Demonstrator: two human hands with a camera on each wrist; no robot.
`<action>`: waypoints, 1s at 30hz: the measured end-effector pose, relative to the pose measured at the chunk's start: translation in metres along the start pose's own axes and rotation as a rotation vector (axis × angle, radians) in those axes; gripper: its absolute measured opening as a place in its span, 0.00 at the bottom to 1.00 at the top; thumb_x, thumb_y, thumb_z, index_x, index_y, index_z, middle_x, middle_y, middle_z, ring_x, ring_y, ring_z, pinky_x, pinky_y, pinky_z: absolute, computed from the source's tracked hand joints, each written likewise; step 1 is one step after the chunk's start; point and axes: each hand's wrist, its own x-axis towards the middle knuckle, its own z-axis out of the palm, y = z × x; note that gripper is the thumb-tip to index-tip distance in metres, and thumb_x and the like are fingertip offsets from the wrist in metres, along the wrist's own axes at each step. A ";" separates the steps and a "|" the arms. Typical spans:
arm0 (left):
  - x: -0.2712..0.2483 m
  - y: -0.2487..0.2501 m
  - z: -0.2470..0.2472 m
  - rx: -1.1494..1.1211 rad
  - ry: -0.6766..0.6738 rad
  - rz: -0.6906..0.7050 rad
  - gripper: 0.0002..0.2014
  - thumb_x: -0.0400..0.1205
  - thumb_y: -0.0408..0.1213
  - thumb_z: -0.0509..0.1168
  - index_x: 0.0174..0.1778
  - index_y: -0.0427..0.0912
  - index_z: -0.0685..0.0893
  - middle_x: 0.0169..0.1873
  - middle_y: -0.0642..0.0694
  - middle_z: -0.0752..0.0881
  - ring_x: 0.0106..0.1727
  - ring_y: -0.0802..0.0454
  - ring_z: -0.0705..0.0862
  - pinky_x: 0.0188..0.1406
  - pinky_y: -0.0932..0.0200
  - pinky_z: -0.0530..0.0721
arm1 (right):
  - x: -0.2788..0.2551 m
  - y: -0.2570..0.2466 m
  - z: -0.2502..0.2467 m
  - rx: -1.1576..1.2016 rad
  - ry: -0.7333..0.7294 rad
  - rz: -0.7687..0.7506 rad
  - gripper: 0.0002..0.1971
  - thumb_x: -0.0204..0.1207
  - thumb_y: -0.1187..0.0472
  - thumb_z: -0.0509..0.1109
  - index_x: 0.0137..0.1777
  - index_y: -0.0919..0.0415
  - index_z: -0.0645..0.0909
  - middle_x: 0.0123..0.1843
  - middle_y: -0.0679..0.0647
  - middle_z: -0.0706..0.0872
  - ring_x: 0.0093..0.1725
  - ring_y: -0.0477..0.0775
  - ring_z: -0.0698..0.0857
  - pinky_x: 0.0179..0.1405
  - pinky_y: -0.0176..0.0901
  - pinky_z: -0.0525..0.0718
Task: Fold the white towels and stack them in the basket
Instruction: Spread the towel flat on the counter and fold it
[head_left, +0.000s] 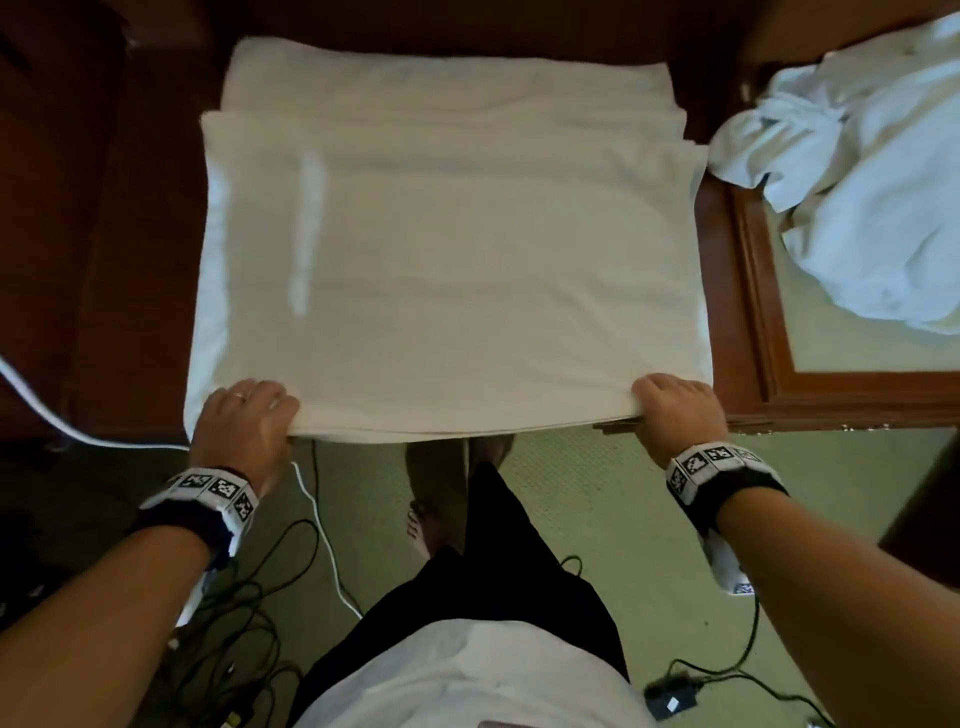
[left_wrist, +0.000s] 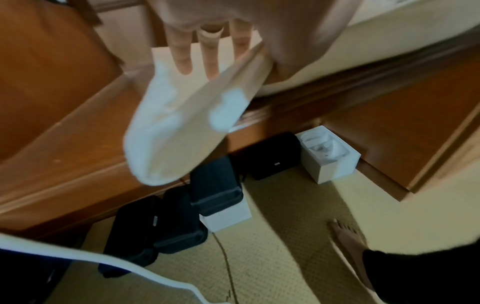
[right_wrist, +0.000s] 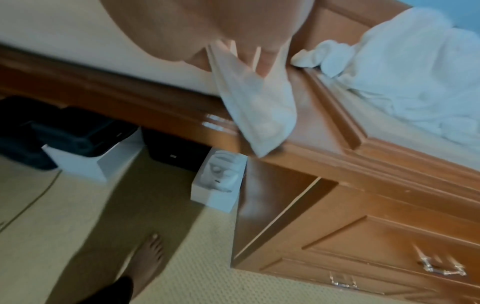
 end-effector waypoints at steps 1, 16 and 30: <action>0.000 -0.002 -0.013 -0.007 -0.031 -0.066 0.17 0.65 0.23 0.79 0.48 0.37 0.89 0.45 0.35 0.88 0.46 0.31 0.87 0.45 0.37 0.86 | 0.002 -0.003 -0.012 -0.037 -0.096 0.044 0.10 0.71 0.67 0.69 0.53 0.62 0.81 0.52 0.60 0.86 0.52 0.67 0.87 0.51 0.53 0.79; 0.052 -0.062 -0.082 -0.390 -0.234 -0.294 0.12 0.85 0.27 0.58 0.45 0.39 0.87 0.47 0.36 0.87 0.48 0.36 0.86 0.47 0.49 0.84 | 0.052 0.007 -0.082 -0.047 -0.377 0.269 0.12 0.77 0.67 0.59 0.49 0.54 0.83 0.56 0.57 0.87 0.54 0.62 0.87 0.56 0.52 0.86; 0.200 -0.090 -0.149 -0.242 -0.038 -0.359 0.09 0.84 0.34 0.62 0.38 0.40 0.80 0.40 0.34 0.85 0.40 0.35 0.82 0.42 0.45 0.82 | 0.214 0.031 -0.143 -0.042 -0.195 0.270 0.19 0.79 0.69 0.61 0.65 0.56 0.84 0.62 0.63 0.85 0.62 0.69 0.83 0.60 0.58 0.84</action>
